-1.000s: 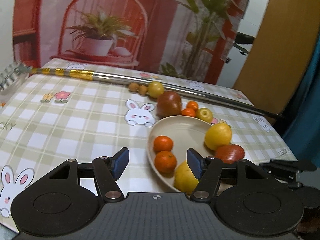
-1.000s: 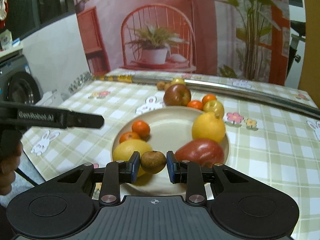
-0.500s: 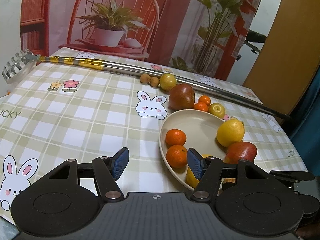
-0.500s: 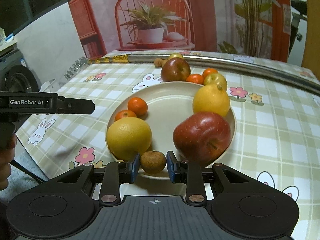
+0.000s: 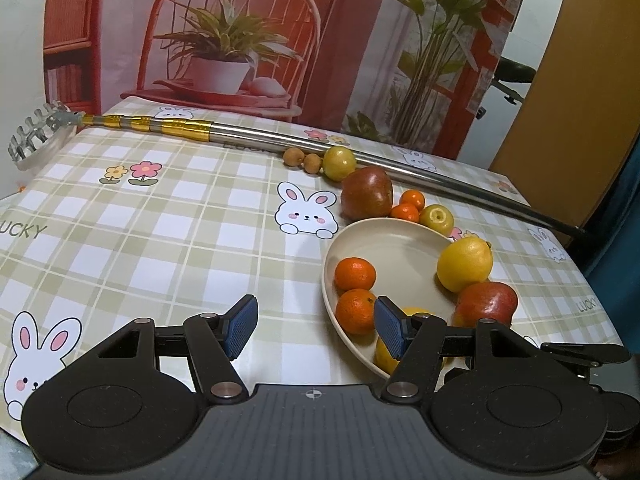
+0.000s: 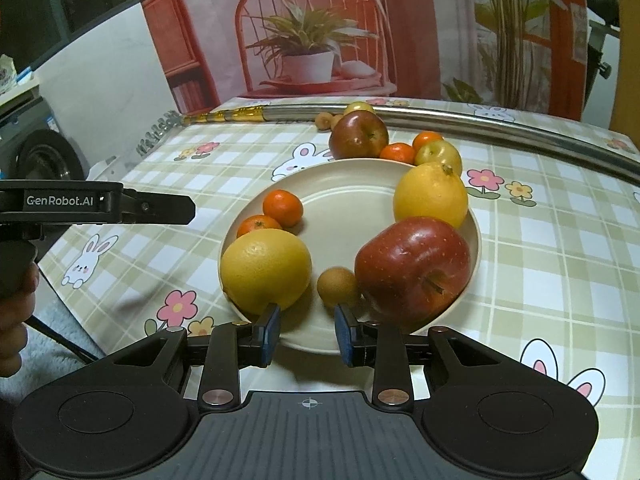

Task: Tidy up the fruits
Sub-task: 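Lower the brown fruit into the plate and open the right gripper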

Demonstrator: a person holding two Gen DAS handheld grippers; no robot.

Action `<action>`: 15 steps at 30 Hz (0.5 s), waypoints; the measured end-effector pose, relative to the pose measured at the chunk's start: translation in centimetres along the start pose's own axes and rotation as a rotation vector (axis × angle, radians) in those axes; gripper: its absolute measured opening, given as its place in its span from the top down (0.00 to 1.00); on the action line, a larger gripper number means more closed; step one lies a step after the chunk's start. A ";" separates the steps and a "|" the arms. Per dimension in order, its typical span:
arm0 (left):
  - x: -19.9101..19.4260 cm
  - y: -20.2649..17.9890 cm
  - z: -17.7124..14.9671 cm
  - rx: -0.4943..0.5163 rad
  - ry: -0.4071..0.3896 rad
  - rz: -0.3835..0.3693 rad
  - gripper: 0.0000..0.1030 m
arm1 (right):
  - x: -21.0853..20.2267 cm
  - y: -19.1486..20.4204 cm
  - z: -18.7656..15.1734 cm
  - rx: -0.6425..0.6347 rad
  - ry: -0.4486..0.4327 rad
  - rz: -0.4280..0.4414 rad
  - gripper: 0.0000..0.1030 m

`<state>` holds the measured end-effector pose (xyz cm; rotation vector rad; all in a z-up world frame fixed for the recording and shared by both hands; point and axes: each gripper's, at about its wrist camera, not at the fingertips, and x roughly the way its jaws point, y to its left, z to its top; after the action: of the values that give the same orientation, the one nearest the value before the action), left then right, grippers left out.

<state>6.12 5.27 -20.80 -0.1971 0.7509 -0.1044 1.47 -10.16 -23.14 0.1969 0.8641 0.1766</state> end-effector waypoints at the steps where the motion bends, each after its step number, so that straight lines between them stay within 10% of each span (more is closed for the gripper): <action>1: 0.0 0.0 0.0 0.000 -0.001 0.001 0.35 | 0.0 0.0 0.0 -0.001 -0.001 -0.001 0.72; 15: -0.2 -0.1 0.0 0.009 -0.011 0.003 0.35 | -0.9 -0.2 0.2 -0.004 -0.051 -0.034 0.72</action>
<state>6.01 5.20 -20.67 -0.1876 0.7399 -0.1044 1.05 -10.64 -22.36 0.1826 0.8157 0.1410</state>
